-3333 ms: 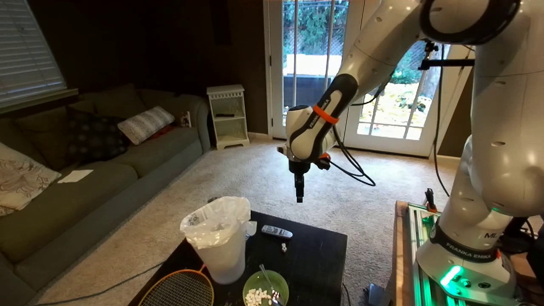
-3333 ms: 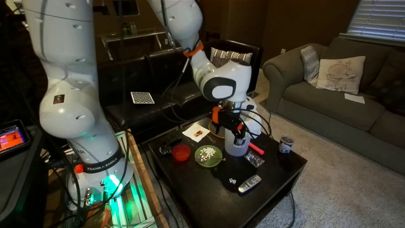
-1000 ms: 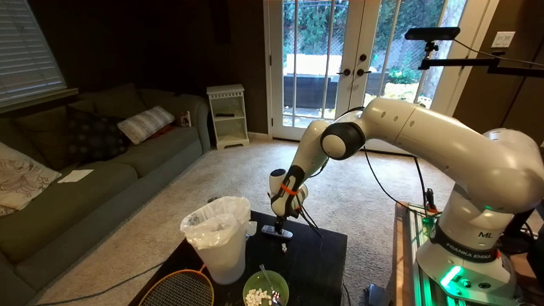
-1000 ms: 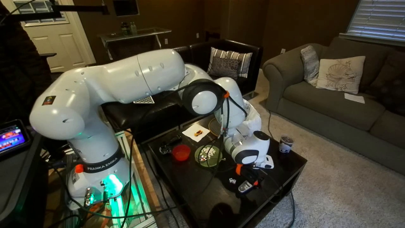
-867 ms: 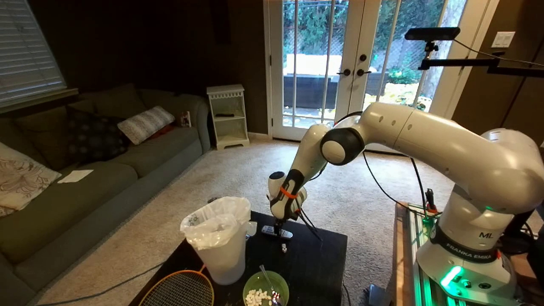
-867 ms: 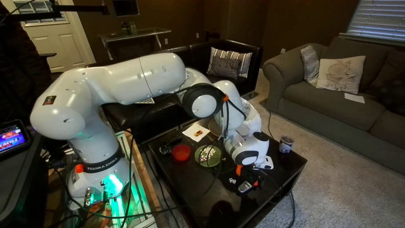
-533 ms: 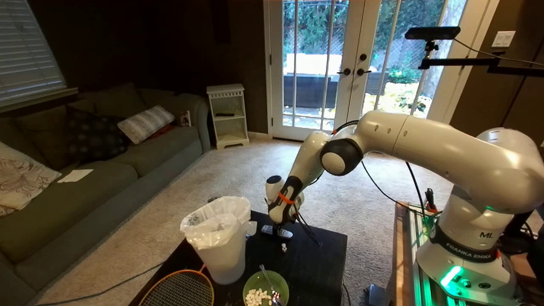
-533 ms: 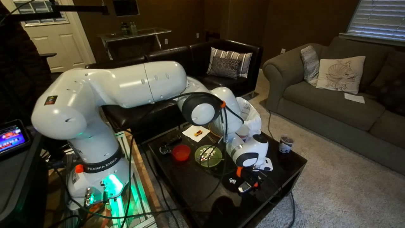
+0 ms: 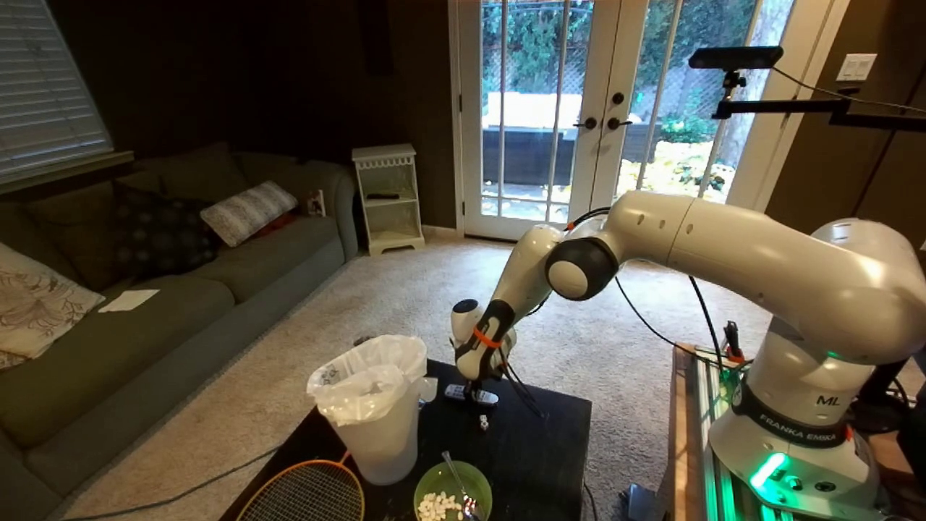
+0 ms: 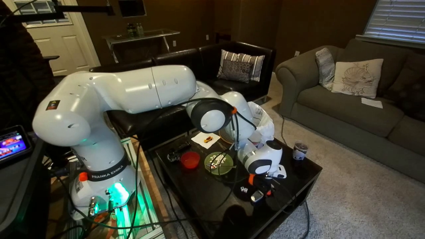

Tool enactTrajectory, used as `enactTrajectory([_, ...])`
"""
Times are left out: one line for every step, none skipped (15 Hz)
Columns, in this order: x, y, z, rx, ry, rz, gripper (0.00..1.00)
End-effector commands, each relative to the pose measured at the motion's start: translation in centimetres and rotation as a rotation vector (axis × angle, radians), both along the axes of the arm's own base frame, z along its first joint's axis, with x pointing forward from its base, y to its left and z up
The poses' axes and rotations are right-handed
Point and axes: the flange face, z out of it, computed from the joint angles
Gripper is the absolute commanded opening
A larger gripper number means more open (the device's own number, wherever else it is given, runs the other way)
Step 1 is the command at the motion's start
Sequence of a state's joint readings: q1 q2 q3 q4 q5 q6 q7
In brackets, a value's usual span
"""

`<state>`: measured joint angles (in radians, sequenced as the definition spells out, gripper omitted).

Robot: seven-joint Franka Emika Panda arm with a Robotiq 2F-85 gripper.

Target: Put the remote controller on the plate

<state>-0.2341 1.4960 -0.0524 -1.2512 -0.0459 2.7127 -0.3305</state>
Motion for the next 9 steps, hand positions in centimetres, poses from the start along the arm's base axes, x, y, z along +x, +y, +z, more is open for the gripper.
enactTrajectory([-0.1, 1.5, 1.3, 0.077, -0.013, 0.088, 0.27])
enactTrajectory([-0.4, 2.1, 2.1, 0.08, -0.024, 0.122, 0.27])
enactTrajectory([-1.3, 2.6, 3.0, 0.075, -0.026, 0.154, 0.27])
enactTrajectory([-1.7, 2.9, 3.3, 0.077, -0.034, 0.173, 0.27])
enactTrajectory([-2.5, 3.2, 3.5, 0.075, -0.036, 0.178, 0.27])
enactTrajectory([-3.3, 4.0, 3.7, 0.096, -0.039, 0.21, 0.27])
enactTrajectory([-4.2, 4.9, 3.7, 0.11, -0.036, 0.244, 0.27])
enactTrajectory([-5.2, 6.4, 3.7, 0.131, -0.038, 0.286, 0.27])
enactTrajectory([-6.0, 7.9, 3.7, 0.145, -0.046, 0.312, 0.27])
